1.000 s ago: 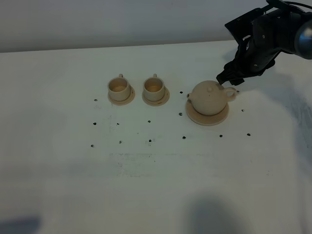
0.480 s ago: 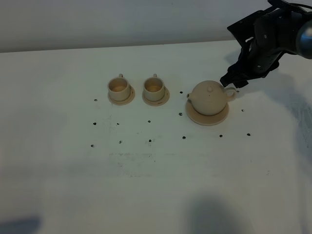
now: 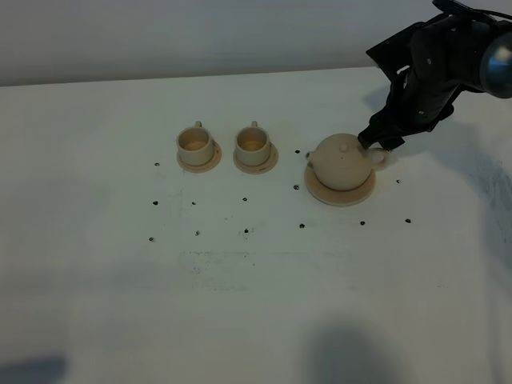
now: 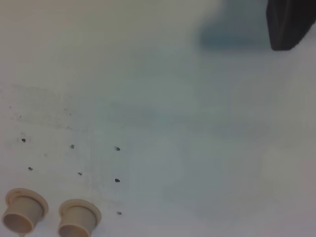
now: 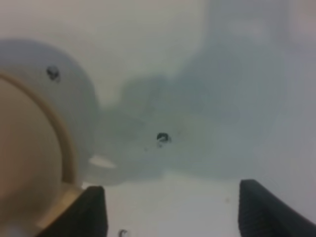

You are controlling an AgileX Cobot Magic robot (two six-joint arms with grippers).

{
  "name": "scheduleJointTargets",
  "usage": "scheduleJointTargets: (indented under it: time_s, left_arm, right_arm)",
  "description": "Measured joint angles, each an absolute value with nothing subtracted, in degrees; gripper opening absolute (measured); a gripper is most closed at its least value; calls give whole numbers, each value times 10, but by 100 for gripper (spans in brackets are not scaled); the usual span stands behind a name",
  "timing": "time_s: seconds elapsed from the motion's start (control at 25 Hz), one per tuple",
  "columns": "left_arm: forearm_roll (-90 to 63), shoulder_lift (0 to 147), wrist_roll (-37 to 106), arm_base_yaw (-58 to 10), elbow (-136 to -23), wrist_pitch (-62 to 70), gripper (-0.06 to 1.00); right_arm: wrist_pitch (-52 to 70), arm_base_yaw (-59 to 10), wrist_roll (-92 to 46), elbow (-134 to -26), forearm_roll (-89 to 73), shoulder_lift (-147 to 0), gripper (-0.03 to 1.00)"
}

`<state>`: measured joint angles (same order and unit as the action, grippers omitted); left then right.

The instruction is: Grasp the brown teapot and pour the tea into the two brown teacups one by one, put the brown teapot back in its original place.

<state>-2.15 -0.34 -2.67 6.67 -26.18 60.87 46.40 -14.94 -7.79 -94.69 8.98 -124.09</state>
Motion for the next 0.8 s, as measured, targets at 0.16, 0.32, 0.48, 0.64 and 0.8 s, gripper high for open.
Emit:
scheduleJointTargets:
  time_s: [0.16, 0.32, 0.48, 0.64, 0.8]
  left_arm:
    - [-22, -3, -27, 67, -262, 609, 31]
    - [-22, -3, -27, 67, -262, 609, 31]
    - [-22, -3, -27, 67, -262, 609, 31]
    - [-22, -3, -27, 67, -262, 609, 31]
    - [-22, -3, -27, 67, -262, 609, 31]
  right_arm:
    - [479, -151, -78, -947, 89, -1241, 55]
    - [487, -152, -81, -947, 85, -1241, 55]
    - [496, -156, -85, -947, 76, -1241, 55]
    - [503, -162, -96, -947, 66, -1241, 55]
    - [509, -167, -99, -947, 65, -1241, 55]
